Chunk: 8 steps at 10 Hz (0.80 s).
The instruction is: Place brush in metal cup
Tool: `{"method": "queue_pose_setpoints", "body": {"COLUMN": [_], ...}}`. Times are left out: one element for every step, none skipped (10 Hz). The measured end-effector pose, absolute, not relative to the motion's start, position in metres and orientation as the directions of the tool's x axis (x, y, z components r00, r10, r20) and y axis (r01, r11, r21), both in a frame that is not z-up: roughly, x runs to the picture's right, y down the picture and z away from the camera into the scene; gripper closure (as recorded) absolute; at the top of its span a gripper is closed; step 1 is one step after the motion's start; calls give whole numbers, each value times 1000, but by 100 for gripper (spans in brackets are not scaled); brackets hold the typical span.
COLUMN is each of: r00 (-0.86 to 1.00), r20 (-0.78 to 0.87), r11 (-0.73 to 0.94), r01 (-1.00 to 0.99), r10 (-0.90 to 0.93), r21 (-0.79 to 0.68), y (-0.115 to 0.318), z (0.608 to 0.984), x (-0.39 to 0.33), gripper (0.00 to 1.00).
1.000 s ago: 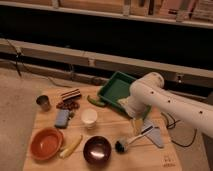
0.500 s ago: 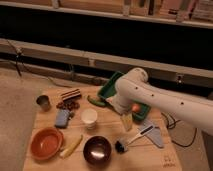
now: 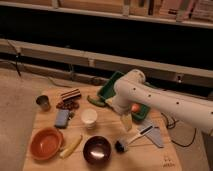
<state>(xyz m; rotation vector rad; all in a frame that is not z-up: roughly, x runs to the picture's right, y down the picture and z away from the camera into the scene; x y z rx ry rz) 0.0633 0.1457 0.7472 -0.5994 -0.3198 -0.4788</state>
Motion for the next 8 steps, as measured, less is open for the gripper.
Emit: {"method": "queue_pose_setpoints", "body": {"r00": [832,828,834,844,856,865,876,896], "r20": [431,435,433,430,423,416,405,382], "r11": [717,715,714,711,709,709,713,717], "r01": [534,539,529,515,495,480,457,419], "r10": [-349,-353,-341,-322,-298,-282,-260,-228], "r21": [-449,-445,-458,-479,-503,-516,-531,-557], "y": [142,140,141,148,161,170,184,206], "z": [749,748,745,742,736,728,716,698], "x": [52,47,46,48,52,54,56,61], "gripper": [3,7,17,20,20,20,20,20]}}
